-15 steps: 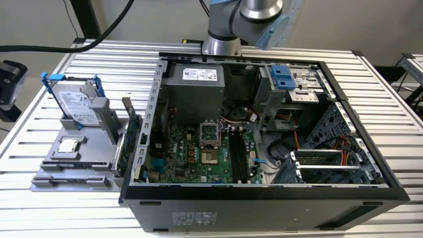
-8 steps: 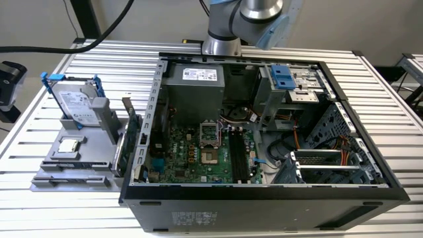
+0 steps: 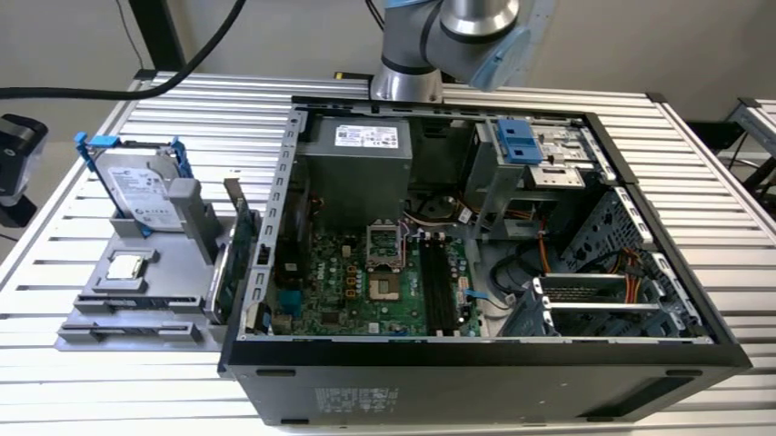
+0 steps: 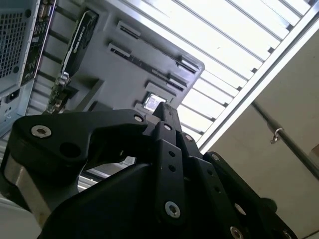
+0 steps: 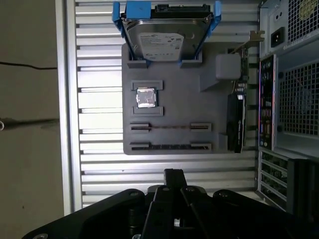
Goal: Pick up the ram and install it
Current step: 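Pick up the ram and move it above insertion slot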
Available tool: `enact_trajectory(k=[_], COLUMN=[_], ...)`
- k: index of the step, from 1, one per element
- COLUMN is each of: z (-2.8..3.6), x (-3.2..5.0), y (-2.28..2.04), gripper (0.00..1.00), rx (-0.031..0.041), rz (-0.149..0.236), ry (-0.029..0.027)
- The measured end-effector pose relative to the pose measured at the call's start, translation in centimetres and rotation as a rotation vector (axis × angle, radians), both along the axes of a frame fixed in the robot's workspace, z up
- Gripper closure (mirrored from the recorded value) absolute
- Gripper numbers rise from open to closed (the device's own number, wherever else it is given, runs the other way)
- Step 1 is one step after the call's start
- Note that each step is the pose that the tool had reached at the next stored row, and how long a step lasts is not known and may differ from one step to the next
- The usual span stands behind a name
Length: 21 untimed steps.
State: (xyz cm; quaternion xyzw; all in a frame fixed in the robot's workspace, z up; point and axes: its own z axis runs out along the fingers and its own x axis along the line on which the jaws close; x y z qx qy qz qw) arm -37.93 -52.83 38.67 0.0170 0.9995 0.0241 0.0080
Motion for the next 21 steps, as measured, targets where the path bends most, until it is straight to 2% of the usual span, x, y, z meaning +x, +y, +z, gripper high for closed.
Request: enact_trajectory(k=[5,11,21], z=[0.00,-0.01,0.00], x=[0.00,0.00,0.00], y=[-0.05,-0.06,-0.06], gripper=[1.00,1.00,1.00], rx=[0.0000,0.0001,0.0000], rz=[0.002,0.047,0.204], ry=[0.0004,0.0004,0.0004])
